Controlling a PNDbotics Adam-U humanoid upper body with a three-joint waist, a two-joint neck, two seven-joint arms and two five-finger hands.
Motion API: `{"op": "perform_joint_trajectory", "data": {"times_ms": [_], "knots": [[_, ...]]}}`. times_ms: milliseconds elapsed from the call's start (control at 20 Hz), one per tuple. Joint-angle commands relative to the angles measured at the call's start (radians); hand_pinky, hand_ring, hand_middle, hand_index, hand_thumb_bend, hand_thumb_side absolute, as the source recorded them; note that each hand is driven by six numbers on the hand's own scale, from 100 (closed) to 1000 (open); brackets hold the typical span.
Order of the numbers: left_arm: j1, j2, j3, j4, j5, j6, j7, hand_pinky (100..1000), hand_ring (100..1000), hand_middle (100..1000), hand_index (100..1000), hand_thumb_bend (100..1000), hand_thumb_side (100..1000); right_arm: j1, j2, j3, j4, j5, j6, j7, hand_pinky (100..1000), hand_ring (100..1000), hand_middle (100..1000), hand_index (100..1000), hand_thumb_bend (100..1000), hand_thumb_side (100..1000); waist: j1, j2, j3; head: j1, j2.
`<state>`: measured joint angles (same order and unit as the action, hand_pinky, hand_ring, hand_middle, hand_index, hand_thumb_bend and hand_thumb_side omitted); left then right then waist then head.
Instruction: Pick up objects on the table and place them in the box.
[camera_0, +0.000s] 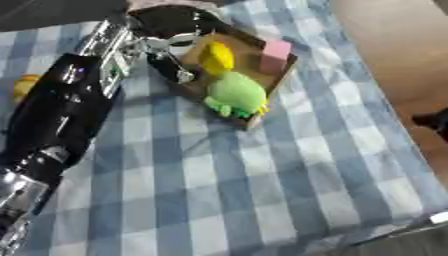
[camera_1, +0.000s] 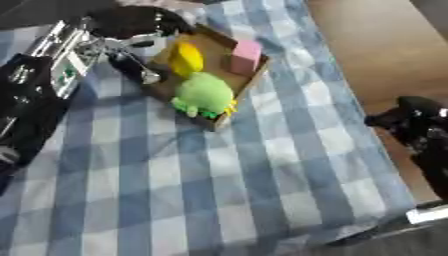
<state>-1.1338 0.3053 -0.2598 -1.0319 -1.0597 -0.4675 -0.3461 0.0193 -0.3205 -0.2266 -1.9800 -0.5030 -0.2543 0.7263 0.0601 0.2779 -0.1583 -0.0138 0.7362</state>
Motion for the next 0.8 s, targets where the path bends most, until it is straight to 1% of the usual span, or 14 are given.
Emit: {"op": "perform_joint_trajectory", "data": {"times_ms": [50,200,400,500,550,650,800], "knots": [[-0.009,0.047,0.019,-0.055,0.032,0.044,-0.004,957,946,863,963,285,142,0.002,-0.018,-0.002,-0.020,-0.007,0.001,-0.003,912,803,727,898,100,529,-0.010,-0.024,0.005,-0.006,0.004],[0.002,0.068,0.017,-0.079,0.058,0.059,-0.014,951,934,851,946,285,145,0.009,-0.020,-0.002,-0.020,-0.011,-0.001,-0.003,912,803,727,899,100,531,-0.015,-0.030,0.013,-0.008,0.007],[0.020,0.108,0.005,-0.094,0.087,0.057,-0.037,930,901,821,918,280,162,0.016,-0.023,-0.003,-0.020,-0.017,-0.007,-0.004,911,803,727,898,100,528,-0.020,-0.037,0.025,-0.008,0.012],[0.033,0.143,-0.003,-0.093,0.109,0.049,-0.054,922,893,811,914,274,174,0.021,-0.026,-0.004,-0.020,-0.018,-0.012,-0.005,911,803,727,898,100,525,-0.021,-0.040,0.033,-0.008,0.015],[0.040,0.167,-0.006,-0.090,0.123,0.045,-0.064,924,896,812,913,291,180,0.023,-0.027,-0.006,-0.020,-0.018,-0.015,-0.006,911,803,727,898,100,526,-0.021,-0.041,0.038,-0.007,0.017],[0.054,0.214,-0.010,-0.089,0.148,0.038,-0.079,927,900,815,912,295,186,0.025,-0.028,-0.008,-0.020,-0.016,-0.017,-0.008,911,803,727,898,100,526,-0.020,-0.041,0.047,-0.005,0.017],[0.084,0.289,-0.002,-0.091,0.182,0.039,-0.092,936,911,830,925,314,193,0.027,-0.028,-0.009,-0.020,-0.013,-0.020,-0.009,911,803,727,898,100,525,-0.021,-0.038,0.057,-0.006,0.016]]}}
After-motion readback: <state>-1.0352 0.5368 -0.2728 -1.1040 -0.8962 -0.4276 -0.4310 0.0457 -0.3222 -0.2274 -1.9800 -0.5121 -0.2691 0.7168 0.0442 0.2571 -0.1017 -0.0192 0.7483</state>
